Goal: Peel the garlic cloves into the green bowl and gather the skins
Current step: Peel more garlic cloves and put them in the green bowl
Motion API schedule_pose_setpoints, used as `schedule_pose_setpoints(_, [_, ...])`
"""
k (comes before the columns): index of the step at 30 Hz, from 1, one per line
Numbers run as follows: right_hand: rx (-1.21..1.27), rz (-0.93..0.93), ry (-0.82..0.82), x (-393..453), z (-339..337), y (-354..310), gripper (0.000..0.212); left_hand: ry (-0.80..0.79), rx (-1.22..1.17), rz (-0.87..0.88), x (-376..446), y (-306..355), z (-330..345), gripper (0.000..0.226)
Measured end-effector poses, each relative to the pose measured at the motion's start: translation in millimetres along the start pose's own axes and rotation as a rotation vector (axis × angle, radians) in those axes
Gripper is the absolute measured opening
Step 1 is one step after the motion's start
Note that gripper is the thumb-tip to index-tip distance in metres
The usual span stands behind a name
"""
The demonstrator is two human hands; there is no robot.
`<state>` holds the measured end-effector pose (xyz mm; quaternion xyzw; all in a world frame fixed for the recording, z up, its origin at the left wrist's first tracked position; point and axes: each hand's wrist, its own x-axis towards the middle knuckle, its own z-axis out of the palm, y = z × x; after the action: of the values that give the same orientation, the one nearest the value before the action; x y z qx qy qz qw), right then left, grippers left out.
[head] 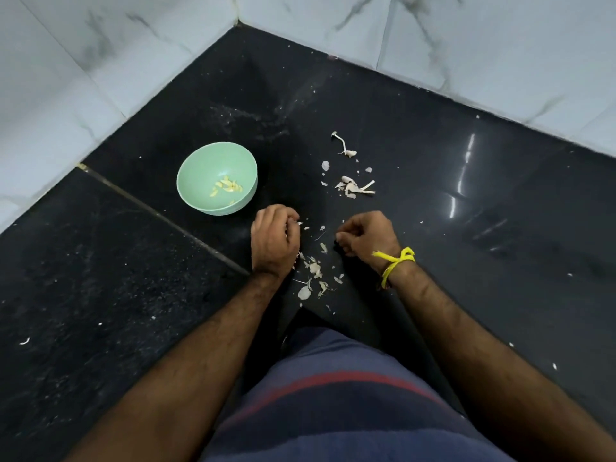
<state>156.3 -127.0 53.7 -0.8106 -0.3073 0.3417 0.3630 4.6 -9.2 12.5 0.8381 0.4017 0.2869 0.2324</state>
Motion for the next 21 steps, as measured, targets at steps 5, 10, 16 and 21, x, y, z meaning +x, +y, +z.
schedule_pose_setpoints(5, [-0.129,-0.011,-0.067,-6,-3,-3,0.004,-0.004,0.196,-0.001,-4,14,0,0.025])
schedule_pose_setpoints(10, [-0.21,-0.034,-0.046,-4,4,-8,0.006,-0.086,0.139,0.056,-25,14,8,0.023])
schedule_pose_setpoints(16, [-0.332,-0.003,-0.049,-1,3,-10,0.008,-0.102,0.098,0.037,-19,10,12,0.022])
schedule_pose_setpoints(21, [-0.309,0.056,-0.044,4,1,-10,0.007,-0.108,0.156,0.046,-19,10,14,0.012])
